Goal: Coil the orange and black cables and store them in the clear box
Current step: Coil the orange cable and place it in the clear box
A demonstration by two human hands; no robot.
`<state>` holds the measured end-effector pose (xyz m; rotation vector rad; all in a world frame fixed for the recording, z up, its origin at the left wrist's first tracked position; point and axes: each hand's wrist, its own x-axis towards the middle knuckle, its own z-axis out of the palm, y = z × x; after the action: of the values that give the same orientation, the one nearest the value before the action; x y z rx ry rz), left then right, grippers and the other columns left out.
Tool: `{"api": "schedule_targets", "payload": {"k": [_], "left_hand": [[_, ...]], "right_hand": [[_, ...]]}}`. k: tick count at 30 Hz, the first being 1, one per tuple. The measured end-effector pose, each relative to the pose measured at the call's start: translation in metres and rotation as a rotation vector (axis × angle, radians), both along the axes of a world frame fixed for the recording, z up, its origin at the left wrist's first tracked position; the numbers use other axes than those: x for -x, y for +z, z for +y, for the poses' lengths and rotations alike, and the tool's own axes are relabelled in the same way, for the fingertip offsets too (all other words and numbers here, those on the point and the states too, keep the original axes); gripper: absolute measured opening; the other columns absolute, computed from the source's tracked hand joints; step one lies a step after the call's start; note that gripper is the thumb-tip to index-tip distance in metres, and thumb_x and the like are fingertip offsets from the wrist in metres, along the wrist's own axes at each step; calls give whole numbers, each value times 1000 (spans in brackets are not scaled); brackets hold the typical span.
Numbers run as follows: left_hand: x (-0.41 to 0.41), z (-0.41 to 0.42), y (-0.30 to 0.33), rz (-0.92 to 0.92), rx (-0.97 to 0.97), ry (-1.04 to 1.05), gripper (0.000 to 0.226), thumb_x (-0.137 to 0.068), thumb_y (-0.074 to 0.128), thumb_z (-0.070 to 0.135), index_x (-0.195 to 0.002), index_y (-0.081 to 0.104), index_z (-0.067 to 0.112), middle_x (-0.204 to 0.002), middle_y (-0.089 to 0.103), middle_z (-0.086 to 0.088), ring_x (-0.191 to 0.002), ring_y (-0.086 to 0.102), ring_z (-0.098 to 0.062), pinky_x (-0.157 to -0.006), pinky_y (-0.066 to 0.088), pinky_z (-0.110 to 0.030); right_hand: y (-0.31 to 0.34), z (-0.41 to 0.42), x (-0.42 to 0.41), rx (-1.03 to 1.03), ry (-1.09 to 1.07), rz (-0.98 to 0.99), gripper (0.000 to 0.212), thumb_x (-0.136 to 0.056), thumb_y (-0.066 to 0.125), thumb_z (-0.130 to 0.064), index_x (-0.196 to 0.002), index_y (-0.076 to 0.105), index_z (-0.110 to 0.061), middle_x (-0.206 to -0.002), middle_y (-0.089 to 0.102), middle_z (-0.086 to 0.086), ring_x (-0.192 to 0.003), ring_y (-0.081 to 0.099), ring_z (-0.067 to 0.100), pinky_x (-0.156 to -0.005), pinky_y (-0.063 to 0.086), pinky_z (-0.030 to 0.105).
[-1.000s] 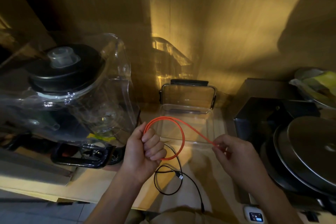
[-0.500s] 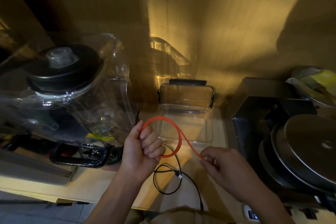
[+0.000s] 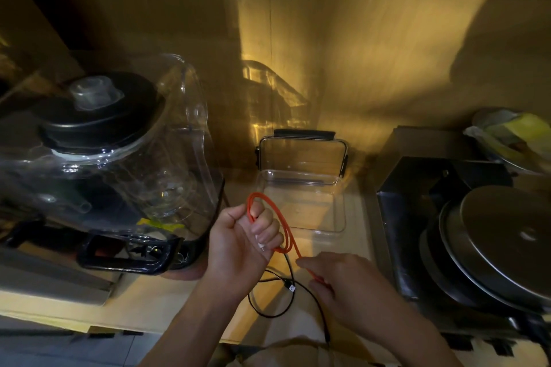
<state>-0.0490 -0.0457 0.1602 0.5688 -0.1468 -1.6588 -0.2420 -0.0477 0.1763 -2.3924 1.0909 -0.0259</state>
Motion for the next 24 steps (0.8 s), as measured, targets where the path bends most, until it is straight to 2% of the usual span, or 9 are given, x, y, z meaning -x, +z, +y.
{"api": "schedule_targets", "payload": {"k": [2,6,8,11,14,18,24], "left_hand": [[2,-1,1,-60,-7,-6,26,-92,30,27,-73,43,15,-60,28,2,-52,27,-13,-52,30,-27],[6,-3,4,-168,-47,-14,22,-93,33,25,-77,44,15,-63,29,1,-56,27,-14,-59,28,-29],[8,-3,6,-190,-60,-59,22,-95,34,26,-79,45,15,-64,31,1,-57,30,-14,-63,28,-31],[11,-2,4,-270,-53,-157,19,-95,40,27,-84,48,14,-68,34,-1,-62,37,-15,-68,31,-32],[11,1,0,-316,-11,-235,19,-96,47,27,-92,55,10,-76,42,-4,-70,45,-18,-71,38,-32],[12,4,-4,-340,-4,-312,23,-93,52,28,-100,59,7,-84,51,-9,-75,54,-20,-67,48,-33],[16,8,-7,-381,-37,-422,26,-93,54,29,-103,61,6,-86,56,-12,-72,55,-23,-55,47,-29]], "right_hand": [[1,2,-1,5,16,-26,32,-96,48,-31,-128,46,-38,-109,63,-11,-98,60,14,-85,51,34],[1,4,-1,13,44,-127,25,-95,49,-30,-116,57,-40,-113,64,-16,-97,62,7,-84,52,29],[0,4,-1,30,51,-182,20,-93,52,-31,-111,60,-38,-108,65,-17,-93,61,3,-81,53,26],[0,4,-1,64,56,-242,14,-90,57,-36,-104,59,-37,-97,65,-17,-88,59,1,-75,54,28],[1,3,-1,132,31,-334,12,-86,60,-38,-98,59,-35,-91,64,-16,-85,57,1,-69,53,29],[1,0,-1,161,5,-424,18,-85,63,-39,-100,66,-30,-90,66,-14,-86,59,6,-70,53,31],[1,-5,0,224,-51,-485,23,-80,67,-41,-97,70,-26,-91,67,-13,-83,58,9,-72,48,29]]}}
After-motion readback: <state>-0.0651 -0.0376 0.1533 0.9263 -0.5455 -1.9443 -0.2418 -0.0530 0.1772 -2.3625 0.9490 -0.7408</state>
